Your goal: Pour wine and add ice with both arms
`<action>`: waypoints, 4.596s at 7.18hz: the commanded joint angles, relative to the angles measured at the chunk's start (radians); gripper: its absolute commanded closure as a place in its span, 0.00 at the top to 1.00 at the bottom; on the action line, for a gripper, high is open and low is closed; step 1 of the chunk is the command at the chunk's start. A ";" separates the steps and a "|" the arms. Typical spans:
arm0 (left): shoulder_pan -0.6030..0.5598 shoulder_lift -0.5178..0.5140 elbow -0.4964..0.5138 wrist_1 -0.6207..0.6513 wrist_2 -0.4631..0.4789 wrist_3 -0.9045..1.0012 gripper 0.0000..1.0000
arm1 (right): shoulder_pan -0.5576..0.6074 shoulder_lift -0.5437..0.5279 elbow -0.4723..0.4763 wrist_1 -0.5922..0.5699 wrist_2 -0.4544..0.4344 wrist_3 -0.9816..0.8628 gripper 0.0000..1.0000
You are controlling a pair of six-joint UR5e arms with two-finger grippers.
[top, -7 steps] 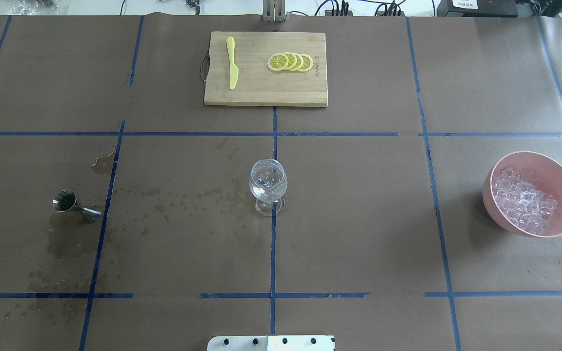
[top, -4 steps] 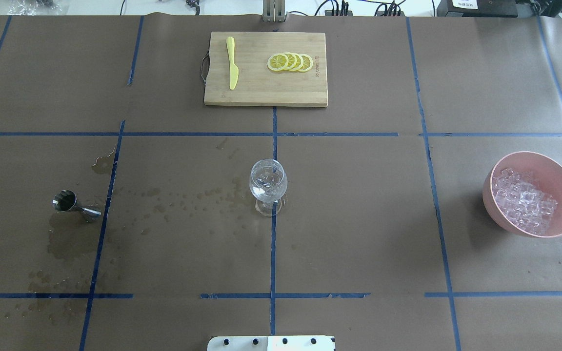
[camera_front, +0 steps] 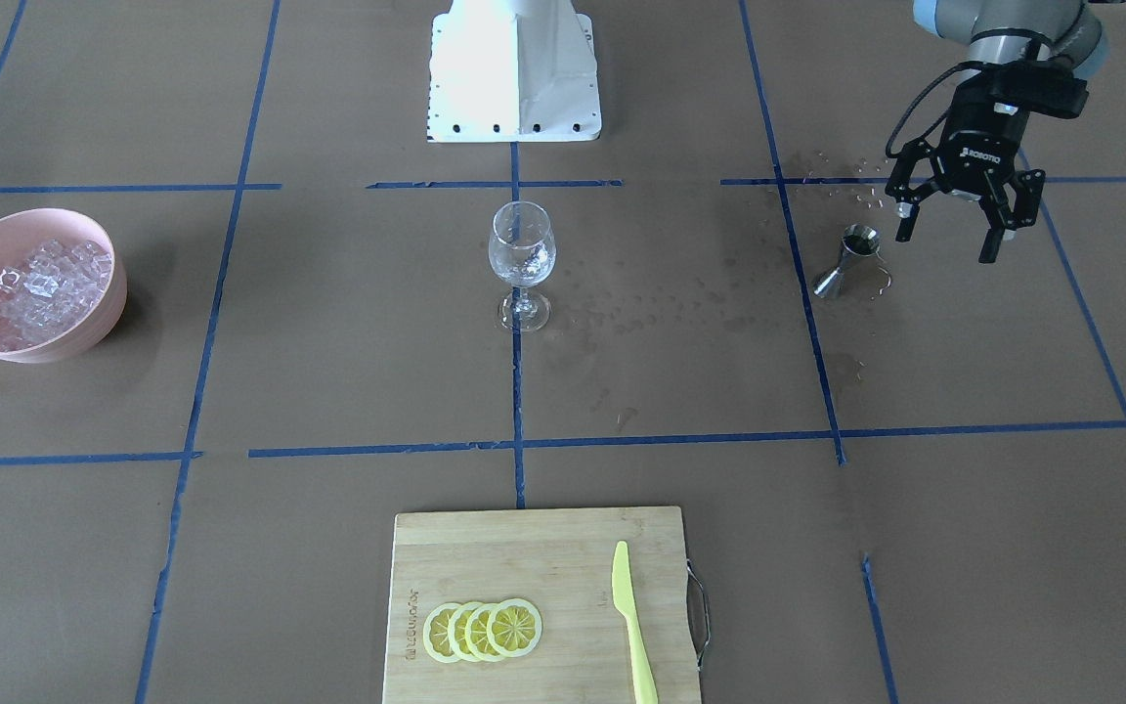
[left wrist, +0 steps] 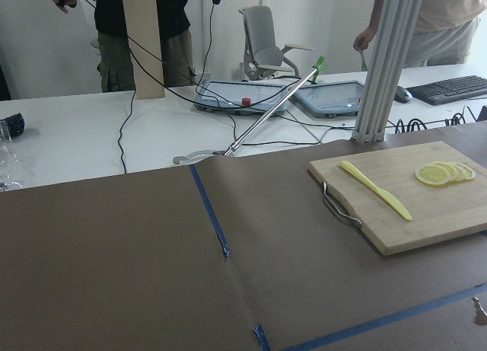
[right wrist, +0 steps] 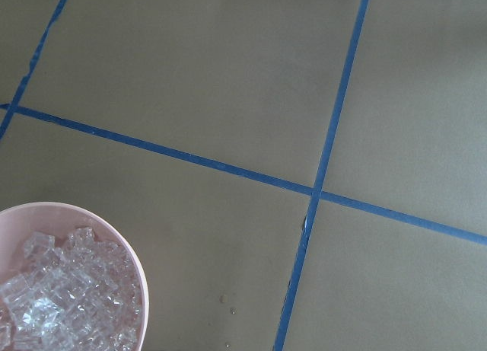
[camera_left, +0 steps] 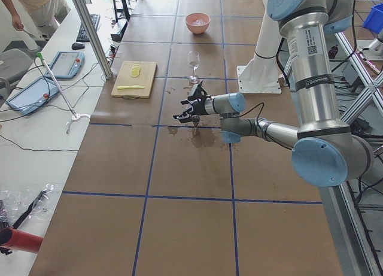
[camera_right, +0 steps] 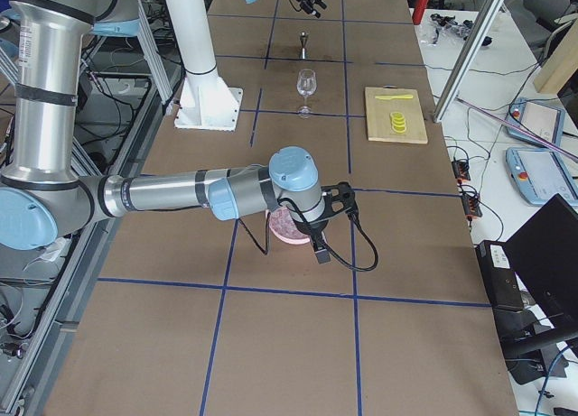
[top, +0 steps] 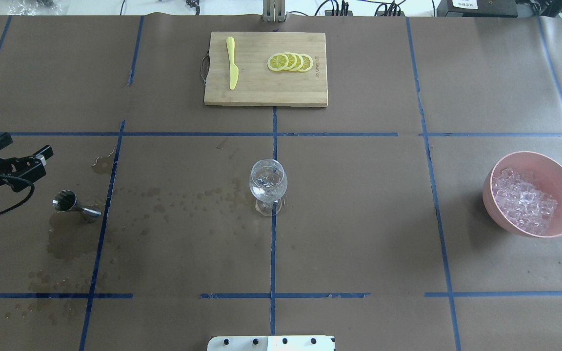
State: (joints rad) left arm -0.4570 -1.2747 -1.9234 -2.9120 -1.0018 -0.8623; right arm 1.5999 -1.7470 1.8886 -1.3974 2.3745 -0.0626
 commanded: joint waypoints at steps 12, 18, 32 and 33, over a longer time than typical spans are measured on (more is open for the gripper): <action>0.391 -0.149 0.294 0.004 0.638 -0.187 1.00 | 0.002 -0.002 0.001 0.000 0.000 0.018 1.00; 0.406 -0.204 0.405 -0.003 0.635 -0.227 0.75 | 0.002 -0.002 0.003 0.000 0.000 0.018 1.00; 0.411 -0.201 0.394 -0.175 0.644 -0.222 0.00 | 0.002 0.000 0.001 0.000 -0.001 0.018 1.00; 0.411 -0.201 0.394 -0.269 0.644 -0.193 0.00 | 0.002 0.000 0.001 0.000 -0.001 0.018 1.00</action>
State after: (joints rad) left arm -0.0454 -1.4769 -1.5279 -3.0711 -0.3569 -1.0811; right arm 1.6015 -1.7472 1.8903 -1.3974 2.3731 -0.0445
